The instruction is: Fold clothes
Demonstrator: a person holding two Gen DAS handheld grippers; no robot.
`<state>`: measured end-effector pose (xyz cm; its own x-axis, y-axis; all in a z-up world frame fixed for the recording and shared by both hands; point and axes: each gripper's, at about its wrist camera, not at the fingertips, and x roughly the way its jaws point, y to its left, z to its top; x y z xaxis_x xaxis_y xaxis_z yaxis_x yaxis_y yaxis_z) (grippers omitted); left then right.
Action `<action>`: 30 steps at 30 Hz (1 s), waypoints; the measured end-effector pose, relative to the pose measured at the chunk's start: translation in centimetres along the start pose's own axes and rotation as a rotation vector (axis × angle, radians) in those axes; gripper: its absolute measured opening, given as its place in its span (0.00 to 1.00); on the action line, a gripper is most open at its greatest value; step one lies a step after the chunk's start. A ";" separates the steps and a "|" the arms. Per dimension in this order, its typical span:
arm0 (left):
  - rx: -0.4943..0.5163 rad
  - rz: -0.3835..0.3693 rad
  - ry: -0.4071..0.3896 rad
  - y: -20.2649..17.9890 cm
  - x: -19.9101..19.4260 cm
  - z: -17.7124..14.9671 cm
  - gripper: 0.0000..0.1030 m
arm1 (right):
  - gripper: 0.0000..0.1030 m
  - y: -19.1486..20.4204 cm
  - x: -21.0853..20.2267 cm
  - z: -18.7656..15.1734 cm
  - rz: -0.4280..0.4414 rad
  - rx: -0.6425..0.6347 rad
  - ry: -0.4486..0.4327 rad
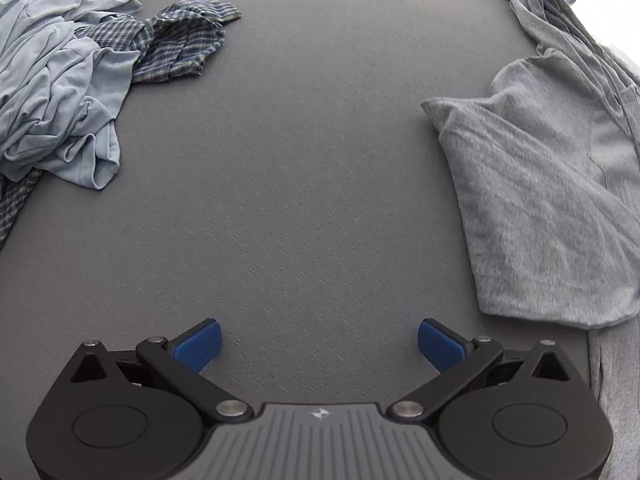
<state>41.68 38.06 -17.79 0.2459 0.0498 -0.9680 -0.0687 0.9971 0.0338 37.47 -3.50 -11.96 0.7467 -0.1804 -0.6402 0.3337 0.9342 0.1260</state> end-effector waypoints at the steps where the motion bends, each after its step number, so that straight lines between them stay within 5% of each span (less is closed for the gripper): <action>1: 0.013 0.010 -0.012 -0.3 0.0 -0.1 1.00 | 0.46 -0.6 0.2 -0.6 0.015 0.045 0.022; 7: 0.010 -0.020 -0.010 0.2 0.4 -0.3 1.00 | 0.48 -1.0 1.1 -3.5 0.095 0.207 0.110; 12: 0.019 -0.020 -0.063 0.2 0.2 -1.4 1.00 | 0.56 -0.3 1.6 -2.6 0.123 0.228 0.095; 15: 0.014 -0.018 -0.094 0.1 0.2 -2.1 1.00 | 0.61 1.5 2.7 -1.9 0.139 0.161 0.121; 21: 0.006 -0.015 -0.121 0.5 -0.3 -2.3 1.00 | 0.62 6.5 5.8 -2.9 0.033 -0.100 0.231; 24: 0.004 -0.013 -0.129 0.4 -0.3 -2.4 1.00 | 0.47 6.9 5.1 -3.7 0.022 -0.189 0.184; 26: 0.003 -0.012 -0.126 0.2 -0.1 -2.2 1.00 | 0.08 6.0 3.8 -3.7 0.017 -0.176 0.141; 27: 0.003 -0.012 -0.125 0.1 -0.1 -2.1 1.00 | 0.01 5.3 2.8 -3.5 -0.003 -0.152 0.106; 30: 0.005 -0.012 -0.124 -0.1 0.1 -2.2 1.00 | 0.01 2.7 0.3 -3.4 -0.064 -0.093 0.034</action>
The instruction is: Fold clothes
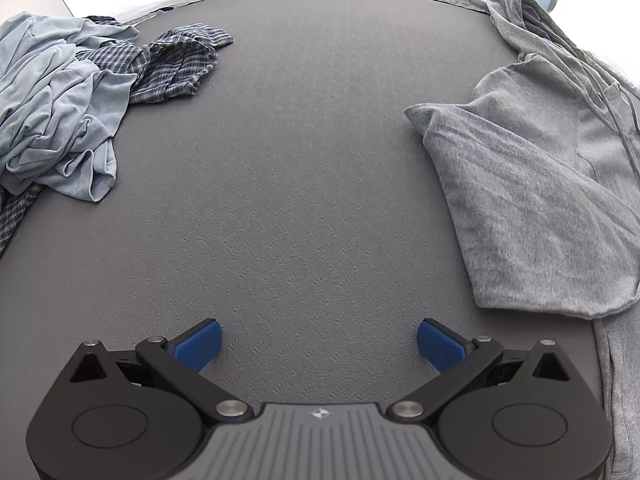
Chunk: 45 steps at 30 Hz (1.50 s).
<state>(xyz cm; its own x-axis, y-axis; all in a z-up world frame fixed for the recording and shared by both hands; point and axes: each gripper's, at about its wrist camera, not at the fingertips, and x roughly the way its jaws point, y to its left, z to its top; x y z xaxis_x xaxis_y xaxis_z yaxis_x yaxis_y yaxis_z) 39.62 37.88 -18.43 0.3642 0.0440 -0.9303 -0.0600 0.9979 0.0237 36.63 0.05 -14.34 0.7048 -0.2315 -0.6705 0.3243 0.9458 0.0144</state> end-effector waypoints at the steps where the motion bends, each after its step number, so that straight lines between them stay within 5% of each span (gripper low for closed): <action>1: 0.000 0.000 -0.002 0.0 0.0 0.0 1.00 | 0.01 -1.2 -0.5 -0.2 -0.033 0.028 0.004; 4: 0.000 0.001 -0.004 0.0 0.1 -0.1 1.00 | 0.04 -3.5 -0.5 -0.6 -0.013 0.134 0.056; 6: 0.000 0.001 -0.004 0.0 0.1 -0.1 1.00 | 0.14 -2.7 -0.4 -0.6 -0.005 0.115 0.053; 8: 0.000 0.001 -0.006 -0.1 0.1 -0.2 1.00 | 0.35 -1.3 -0.4 -0.3 0.018 0.075 0.038; 12: 0.001 -0.001 -0.013 -0.1 0.1 -0.3 1.00 | 0.38 3.0 1.3 1.0 0.086 -0.013 0.034; 18: 0.007 -0.004 -0.011 0.0 0.1 -0.2 1.00 | 0.45 6.0 5.1 2.2 0.042 -0.081 0.086; 20: 0.008 -0.005 -0.008 0.0 0.1 -0.1 1.00 | 0.35 5.9 5.9 2.0 0.038 -0.086 0.117; 22: 0.009 -0.006 -0.003 0.0 0.2 0.0 1.00 | 0.08 5.2 5.5 1.6 0.060 -0.070 0.103; 28: 0.010 -0.006 0.000 0.0 0.2 0.1 1.00 | 0.00 1.1 -1.4 0.4 -0.007 -0.001 -0.042; 33: 0.008 -0.003 0.007 0.0 0.2 0.2 1.00 | 0.02 -4.4 -2.3 -2.5 -0.074 0.146 0.059; 36: 0.007 -0.002 0.005 -0.1 0.2 0.1 1.00 | 0.07 -5.8 -1.9 -2.7 -0.060 0.245 0.093; 39: 0.006 -0.001 -0.003 0.0 0.2 0.0 1.00 | 0.41 -3.1 -1.5 -1.1 0.006 0.167 0.042; 45: 0.006 -0.003 -0.014 -0.1 0.2 -0.2 1.00 | 0.44 3.8 2.8 2.1 0.078 0.001 0.043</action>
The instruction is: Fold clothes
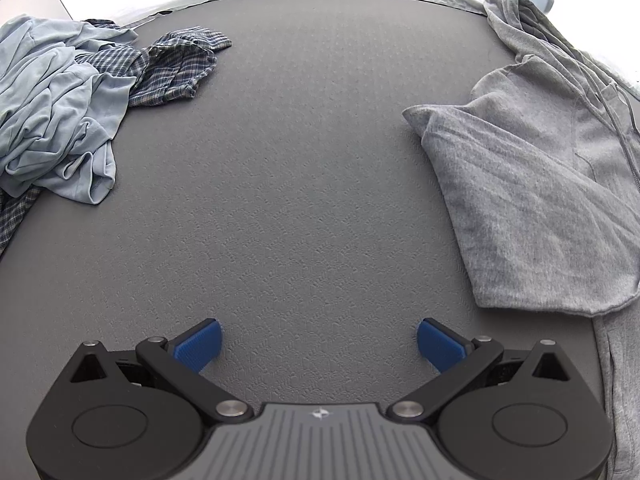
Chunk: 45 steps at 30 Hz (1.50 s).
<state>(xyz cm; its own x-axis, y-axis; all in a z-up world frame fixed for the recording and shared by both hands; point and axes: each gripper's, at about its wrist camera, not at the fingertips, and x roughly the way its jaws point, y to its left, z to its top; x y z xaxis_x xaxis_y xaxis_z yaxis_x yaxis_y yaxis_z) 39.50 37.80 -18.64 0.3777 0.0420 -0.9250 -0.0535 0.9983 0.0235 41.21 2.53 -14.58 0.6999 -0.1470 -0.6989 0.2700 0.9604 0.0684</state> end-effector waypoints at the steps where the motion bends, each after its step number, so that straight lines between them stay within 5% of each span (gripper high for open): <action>1: 0.001 0.000 -0.001 0.0 0.0 0.0 1.00 | 0.45 0.6 1.1 0.4 -0.016 -0.010 0.025; 4: 0.003 -0.002 -0.004 0.1 0.0 -0.1 1.00 | 0.42 1.4 3.7 0.5 -0.074 -0.034 0.102; 8: 0.005 -0.002 -0.004 0.1 0.0 -0.1 1.00 | 0.10 0.7 2.1 -0.6 -0.079 -0.062 0.081; 13: 0.002 0.001 -0.018 0.0 0.0 -0.4 1.00 | 0.08 -2.2 -3.2 -3.4 -0.123 -0.036 0.029; 18: -0.002 0.004 -0.051 0.0 -0.1 -0.9 1.00 | 0.10 -5.7 -4.1 -5.9 -0.087 0.096 0.142; 22: -0.006 0.006 -0.084 -0.1 -0.3 -1.5 1.00 | 0.47 -7.4 -4.6 -6.0 -0.089 0.191 0.124; 28: -0.022 0.017 -0.138 -0.2 -0.4 -2.3 1.00 | 0.64 -9.2 -3.3 -4.6 -0.017 0.198 0.097; 32: -0.068 0.046 -0.179 -0.5 -0.7 -3.2 1.00 | 0.68 -9.1 -0.4 -3.7 0.084 0.147 0.203; 34: -0.119 0.074 -0.191 -0.8 -0.9 -3.6 1.00 | 0.56 -8.0 0.1 -3.2 0.118 0.023 0.212; 35: -0.146 0.091 -0.195 -1.0 -1.0 -3.7 1.00 | 0.37 -7.6 0.3 -2.9 0.138 -0.032 0.224; 37: -0.215 0.131 -0.195 -1.5 -1.2 -4.0 1.00 | 0.19 -6.9 0.5 -2.4 0.174 -0.134 0.246; 45: -0.393 0.279 -0.168 -3.2 -1.7 -4.1 1.00 | 0.16 -6.5 -0.5 1.4 0.298 -0.383 0.123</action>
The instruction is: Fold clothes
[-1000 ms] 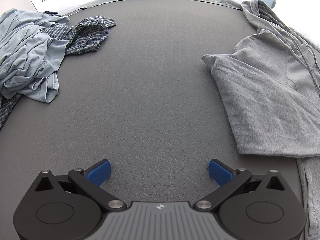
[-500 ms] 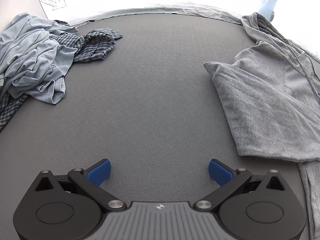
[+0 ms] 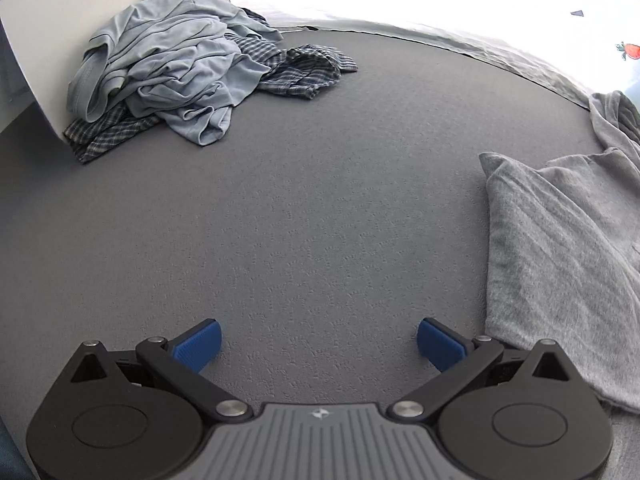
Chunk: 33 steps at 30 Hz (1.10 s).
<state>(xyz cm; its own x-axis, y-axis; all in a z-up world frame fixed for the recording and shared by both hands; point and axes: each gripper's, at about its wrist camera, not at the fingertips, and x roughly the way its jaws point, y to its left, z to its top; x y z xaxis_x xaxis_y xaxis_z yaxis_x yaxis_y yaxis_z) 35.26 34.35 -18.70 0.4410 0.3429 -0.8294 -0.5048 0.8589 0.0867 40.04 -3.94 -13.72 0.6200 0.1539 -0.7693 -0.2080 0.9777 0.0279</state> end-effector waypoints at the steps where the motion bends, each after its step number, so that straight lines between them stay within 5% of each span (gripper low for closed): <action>1: -0.001 0.018 -0.006 -0.2 -0.2 -0.1 1.00 | 0.15 -0.3 -0.3 0.5 0.007 -0.021 -0.024; 5: 0.019 0.084 -0.014 -1.9 -1.2 -0.4 1.00 | 0.15 -2.1 -1.5 2.6 0.025 -0.063 -0.121; 15: 0.062 0.057 -0.137 -10.3 -3.1 0.2 1.00 | 0.14 -12.5 -3.7 5.8 -0.089 -0.022 -0.328; 24: 0.170 -0.011 -0.156 -17.9 -3.6 3.1 1.00 | 0.14 -22.3 -2.5 4.8 -0.224 0.168 -0.315; 33: 0.264 0.040 -0.091 -19.6 -0.5 2.4 1.00 | 0.15 -26.6 0.5 0.0 -0.337 0.319 -0.179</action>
<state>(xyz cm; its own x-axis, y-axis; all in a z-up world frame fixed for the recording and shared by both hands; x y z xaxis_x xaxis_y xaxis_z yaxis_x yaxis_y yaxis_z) 46.75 18.22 -18.63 0.4949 0.4013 -0.7707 -0.3182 0.9091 0.2691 45.92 -29.83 -14.83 0.7389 -0.1833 -0.6484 0.2507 0.9680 0.0121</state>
